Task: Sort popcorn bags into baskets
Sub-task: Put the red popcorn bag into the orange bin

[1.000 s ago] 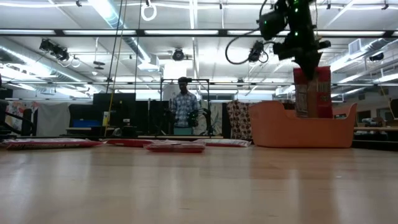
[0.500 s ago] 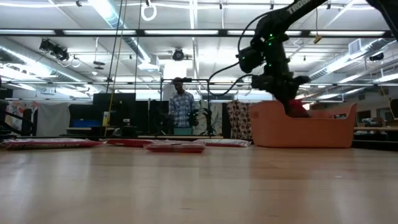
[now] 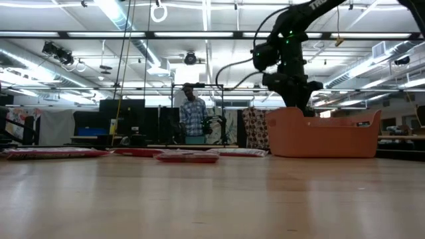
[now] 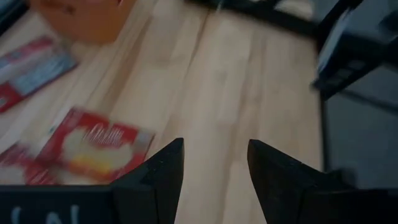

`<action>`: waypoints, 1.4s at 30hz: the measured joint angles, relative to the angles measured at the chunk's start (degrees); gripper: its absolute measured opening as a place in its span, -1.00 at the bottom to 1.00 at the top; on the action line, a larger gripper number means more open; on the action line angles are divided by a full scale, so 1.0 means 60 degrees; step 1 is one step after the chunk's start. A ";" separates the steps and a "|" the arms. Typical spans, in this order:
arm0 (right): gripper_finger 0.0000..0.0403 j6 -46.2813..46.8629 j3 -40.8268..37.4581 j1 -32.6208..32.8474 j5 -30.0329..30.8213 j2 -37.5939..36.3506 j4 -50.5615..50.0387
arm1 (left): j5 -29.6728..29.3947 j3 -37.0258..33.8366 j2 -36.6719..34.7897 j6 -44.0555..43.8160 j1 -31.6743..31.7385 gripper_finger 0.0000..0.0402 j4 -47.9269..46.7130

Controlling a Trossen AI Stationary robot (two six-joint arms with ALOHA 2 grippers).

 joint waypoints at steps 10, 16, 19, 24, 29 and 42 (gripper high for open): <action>-0.19 -0.2087 0.0000 -0.0188 -0.1318 -0.1612 0.1306 | -0.0765 -0.0526 -0.0039 0.0081 -0.0033 -0.10 -0.1581; -0.19 -0.2471 0.0004 0.0695 -0.1326 -0.2753 0.2583 | -0.0334 -0.1965 -0.0341 -0.0071 -0.0097 -0.10 -0.1217; -0.19 -0.2587 0.0004 0.1433 -0.0993 -0.3118 0.2966 | 0.0047 -0.2681 -0.0797 -0.0328 0.0063 -0.10 -0.0872; -0.19 -0.2149 0.0004 0.2730 0.0129 -0.3287 0.3131 | 0.0094 -0.3759 -0.1443 -0.0988 0.0813 -0.10 -0.0807; -0.20 -0.2065 0.0004 0.3744 0.0429 -0.3044 0.3230 | 0.0100 -0.4672 -0.1368 -0.2167 0.1726 -0.10 -0.0804; -0.20 -0.2059 0.0000 0.5019 0.1133 -0.2694 0.4126 | 0.0756 -0.5060 0.0699 -0.3711 0.2823 0.07 -0.1880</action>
